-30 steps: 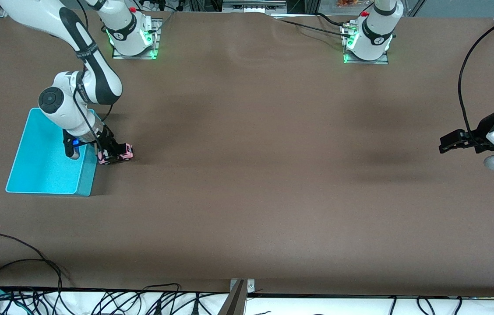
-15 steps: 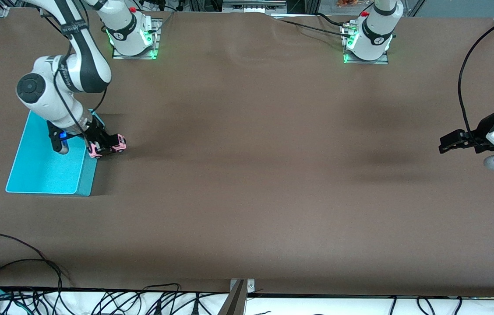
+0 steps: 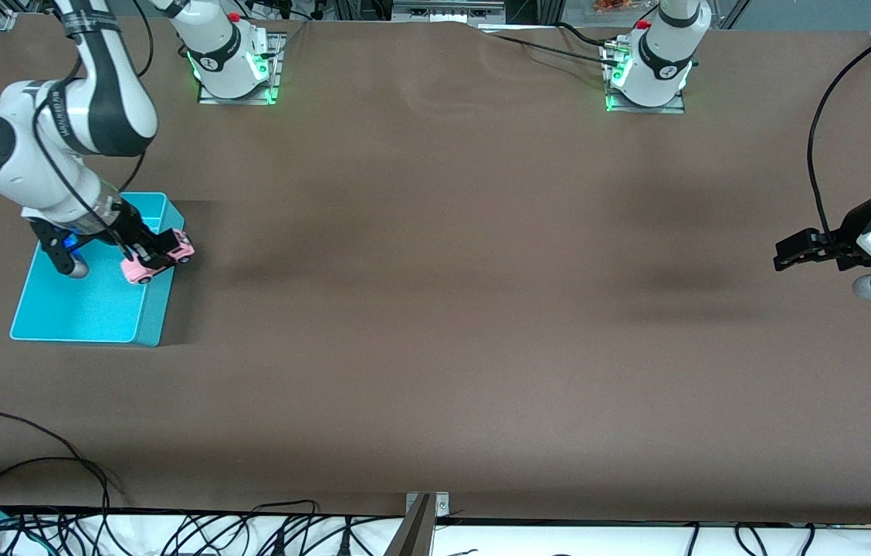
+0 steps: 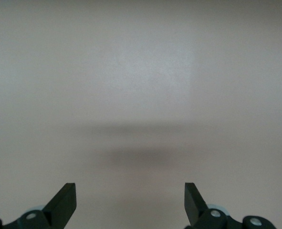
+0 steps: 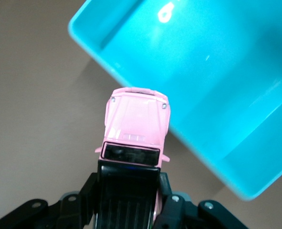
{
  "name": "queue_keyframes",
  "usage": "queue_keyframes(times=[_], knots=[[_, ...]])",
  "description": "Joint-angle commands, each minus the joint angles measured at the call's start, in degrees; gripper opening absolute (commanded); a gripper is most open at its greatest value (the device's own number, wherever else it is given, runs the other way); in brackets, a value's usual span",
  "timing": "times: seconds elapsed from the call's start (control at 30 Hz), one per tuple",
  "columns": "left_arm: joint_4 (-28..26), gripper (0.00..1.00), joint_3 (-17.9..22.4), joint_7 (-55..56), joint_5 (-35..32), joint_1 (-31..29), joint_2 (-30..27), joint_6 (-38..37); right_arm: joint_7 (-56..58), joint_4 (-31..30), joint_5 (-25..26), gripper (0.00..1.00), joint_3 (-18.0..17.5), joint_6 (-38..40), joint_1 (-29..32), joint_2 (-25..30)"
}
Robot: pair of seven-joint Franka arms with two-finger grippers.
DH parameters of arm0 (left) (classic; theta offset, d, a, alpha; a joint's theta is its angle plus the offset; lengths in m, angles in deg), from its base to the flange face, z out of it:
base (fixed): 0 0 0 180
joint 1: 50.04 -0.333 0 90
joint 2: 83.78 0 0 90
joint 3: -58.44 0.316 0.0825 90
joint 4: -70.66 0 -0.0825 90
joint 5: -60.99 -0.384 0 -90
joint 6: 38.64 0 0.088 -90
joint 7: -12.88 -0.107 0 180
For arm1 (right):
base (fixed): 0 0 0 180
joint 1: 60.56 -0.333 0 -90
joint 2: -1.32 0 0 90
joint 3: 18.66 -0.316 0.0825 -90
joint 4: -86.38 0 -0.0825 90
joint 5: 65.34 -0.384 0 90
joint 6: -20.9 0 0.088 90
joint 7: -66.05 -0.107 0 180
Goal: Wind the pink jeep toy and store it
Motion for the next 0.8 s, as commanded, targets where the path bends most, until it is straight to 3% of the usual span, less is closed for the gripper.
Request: queue_keyframes(times=[0.0,0.1,0.4,0.77], knots=[[-0.3,1.00,-0.2,-0.8,0.3,-0.1,-0.5,-0.2,16.1,0.2,0.0,0.00,5.1,2.6,1.2,0.2],[-0.3,1.00,-0.2,-0.7,0.3,-0.1,-0.5,-0.2,21.9,0.1,0.0,0.00,7.8,3.0,1.9,-0.1],[-0.3,1.00,-0.2,-0.7,0.2,-0.1,-0.4,-0.2,32.3,0.1,0.7,0.00,10.6,5.3,2.8,-2.4],[-0.3,1.00,-0.2,-0.7,0.3,-0.1,-0.4,-0.2,41.7,-0.2,3.8,0.00,10.8,2.1,7.3,-8.0]])
